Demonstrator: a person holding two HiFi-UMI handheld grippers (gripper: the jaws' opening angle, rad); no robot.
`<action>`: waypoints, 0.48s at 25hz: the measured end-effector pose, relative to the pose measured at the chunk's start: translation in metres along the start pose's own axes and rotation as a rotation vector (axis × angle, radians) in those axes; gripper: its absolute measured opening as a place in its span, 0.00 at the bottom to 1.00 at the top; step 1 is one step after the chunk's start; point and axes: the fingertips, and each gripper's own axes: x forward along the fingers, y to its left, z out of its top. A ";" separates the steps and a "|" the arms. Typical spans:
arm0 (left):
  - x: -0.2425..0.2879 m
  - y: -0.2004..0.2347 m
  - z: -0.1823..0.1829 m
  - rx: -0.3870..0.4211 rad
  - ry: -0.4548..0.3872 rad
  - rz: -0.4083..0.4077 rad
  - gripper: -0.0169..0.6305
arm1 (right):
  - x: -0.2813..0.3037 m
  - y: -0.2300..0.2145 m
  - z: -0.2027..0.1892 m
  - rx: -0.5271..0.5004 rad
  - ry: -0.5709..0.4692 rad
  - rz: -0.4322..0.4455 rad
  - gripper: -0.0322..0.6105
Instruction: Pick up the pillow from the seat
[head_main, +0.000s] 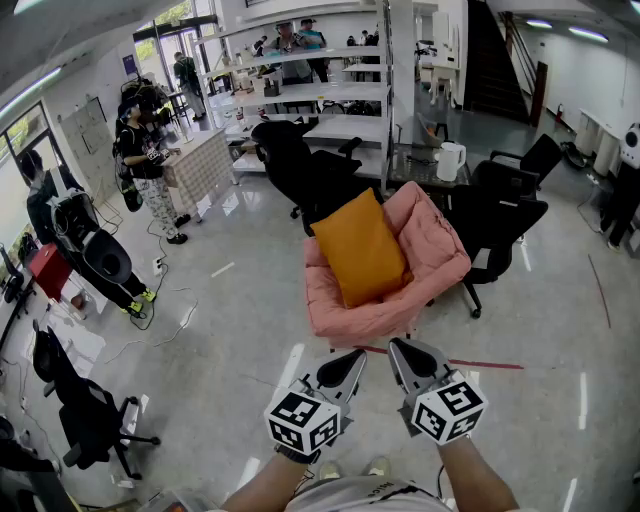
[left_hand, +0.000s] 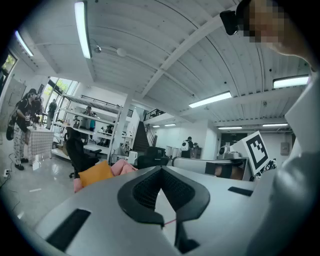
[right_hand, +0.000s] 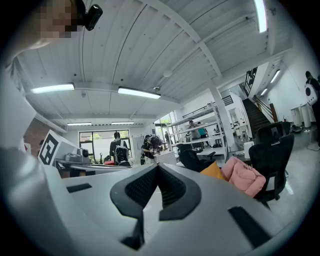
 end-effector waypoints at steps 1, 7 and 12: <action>0.001 -0.002 0.000 0.000 0.000 -0.001 0.04 | -0.002 -0.001 0.000 0.000 0.000 -0.001 0.07; 0.002 -0.011 0.000 0.001 0.002 -0.001 0.04 | -0.009 -0.003 0.001 0.001 0.003 0.003 0.07; 0.001 -0.016 -0.004 0.000 0.008 0.004 0.04 | -0.016 -0.003 0.000 0.030 -0.005 0.018 0.07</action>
